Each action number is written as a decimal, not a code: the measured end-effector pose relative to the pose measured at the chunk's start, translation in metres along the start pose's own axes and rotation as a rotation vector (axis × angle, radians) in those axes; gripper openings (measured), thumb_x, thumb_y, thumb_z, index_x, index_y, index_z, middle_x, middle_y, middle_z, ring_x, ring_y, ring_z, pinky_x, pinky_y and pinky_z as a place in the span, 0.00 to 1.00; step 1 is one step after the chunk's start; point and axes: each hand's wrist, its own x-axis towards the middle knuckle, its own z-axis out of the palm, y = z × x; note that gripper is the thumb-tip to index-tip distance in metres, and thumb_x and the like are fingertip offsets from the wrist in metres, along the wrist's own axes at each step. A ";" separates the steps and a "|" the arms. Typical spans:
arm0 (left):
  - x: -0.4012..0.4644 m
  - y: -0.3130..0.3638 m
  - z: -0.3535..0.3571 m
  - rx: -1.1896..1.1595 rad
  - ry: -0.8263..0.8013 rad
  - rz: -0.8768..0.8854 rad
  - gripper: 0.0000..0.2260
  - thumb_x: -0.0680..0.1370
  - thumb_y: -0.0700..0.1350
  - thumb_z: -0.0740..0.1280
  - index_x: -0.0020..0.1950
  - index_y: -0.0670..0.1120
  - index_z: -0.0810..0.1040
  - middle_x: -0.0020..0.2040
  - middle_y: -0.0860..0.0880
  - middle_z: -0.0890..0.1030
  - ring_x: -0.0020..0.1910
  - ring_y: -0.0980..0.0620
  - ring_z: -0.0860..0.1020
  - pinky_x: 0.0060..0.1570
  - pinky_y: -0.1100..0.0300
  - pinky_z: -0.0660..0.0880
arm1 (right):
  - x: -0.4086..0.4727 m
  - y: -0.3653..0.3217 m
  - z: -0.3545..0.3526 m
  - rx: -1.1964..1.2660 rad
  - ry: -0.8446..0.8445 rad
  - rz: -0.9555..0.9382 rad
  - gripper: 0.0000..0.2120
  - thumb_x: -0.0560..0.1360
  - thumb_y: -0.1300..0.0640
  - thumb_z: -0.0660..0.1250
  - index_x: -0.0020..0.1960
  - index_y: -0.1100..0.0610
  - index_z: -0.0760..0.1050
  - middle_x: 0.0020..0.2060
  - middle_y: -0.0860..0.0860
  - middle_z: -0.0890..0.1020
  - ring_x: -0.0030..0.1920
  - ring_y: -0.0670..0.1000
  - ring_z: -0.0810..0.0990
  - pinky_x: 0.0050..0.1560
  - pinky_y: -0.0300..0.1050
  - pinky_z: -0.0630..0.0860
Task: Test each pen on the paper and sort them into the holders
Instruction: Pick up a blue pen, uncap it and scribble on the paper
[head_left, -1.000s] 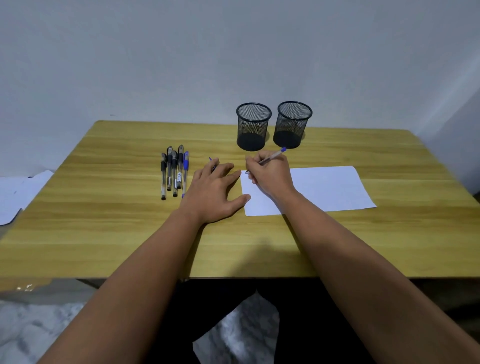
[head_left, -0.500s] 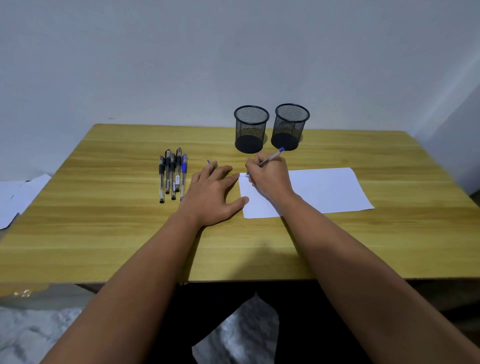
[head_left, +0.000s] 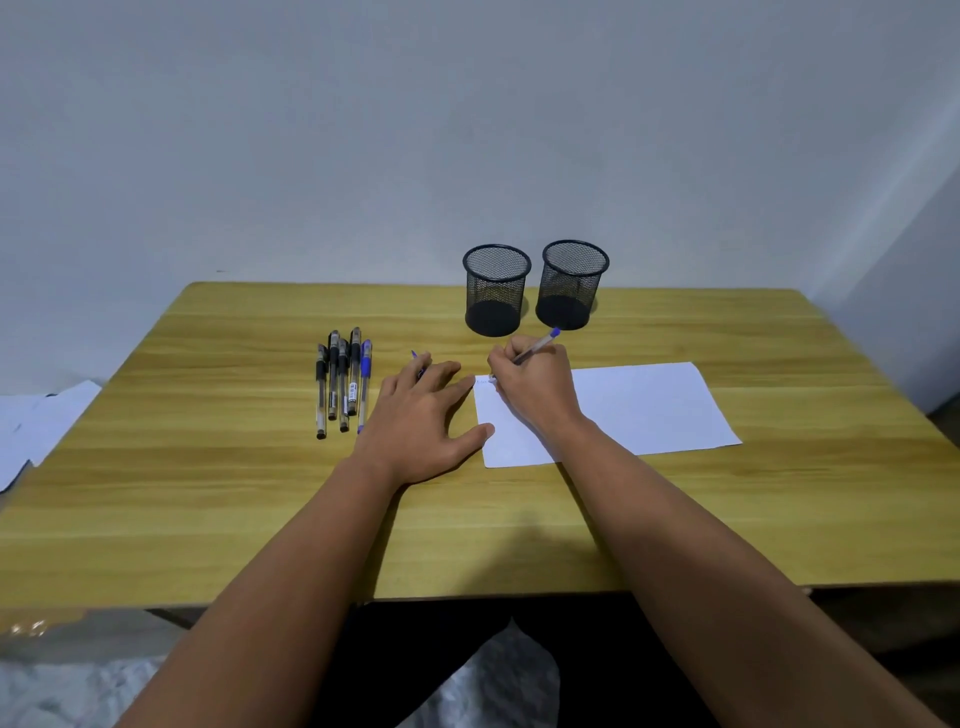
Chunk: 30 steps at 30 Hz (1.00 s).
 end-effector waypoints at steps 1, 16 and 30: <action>0.000 0.000 0.000 -0.002 0.000 -0.003 0.34 0.75 0.72 0.57 0.77 0.57 0.68 0.78 0.53 0.66 0.81 0.45 0.54 0.73 0.43 0.59 | 0.000 0.000 0.000 -0.009 0.010 -0.008 0.18 0.78 0.56 0.68 0.33 0.62 0.68 0.29 0.65 0.73 0.31 0.66 0.75 0.32 0.60 0.75; 0.000 0.000 -0.001 -0.009 0.001 -0.003 0.34 0.75 0.72 0.57 0.77 0.57 0.68 0.78 0.53 0.66 0.81 0.46 0.53 0.75 0.43 0.58 | -0.003 -0.009 -0.002 0.033 0.016 0.030 0.20 0.80 0.60 0.66 0.32 0.55 0.63 0.27 0.51 0.67 0.31 0.52 0.67 0.33 0.49 0.67; 0.001 -0.001 -0.009 -0.144 0.199 -0.033 0.28 0.79 0.65 0.60 0.75 0.53 0.72 0.71 0.52 0.74 0.72 0.47 0.67 0.66 0.45 0.69 | 0.011 -0.063 -0.032 0.478 0.077 0.206 0.19 0.81 0.52 0.74 0.38 0.56 0.69 0.27 0.52 0.68 0.25 0.47 0.64 0.25 0.38 0.63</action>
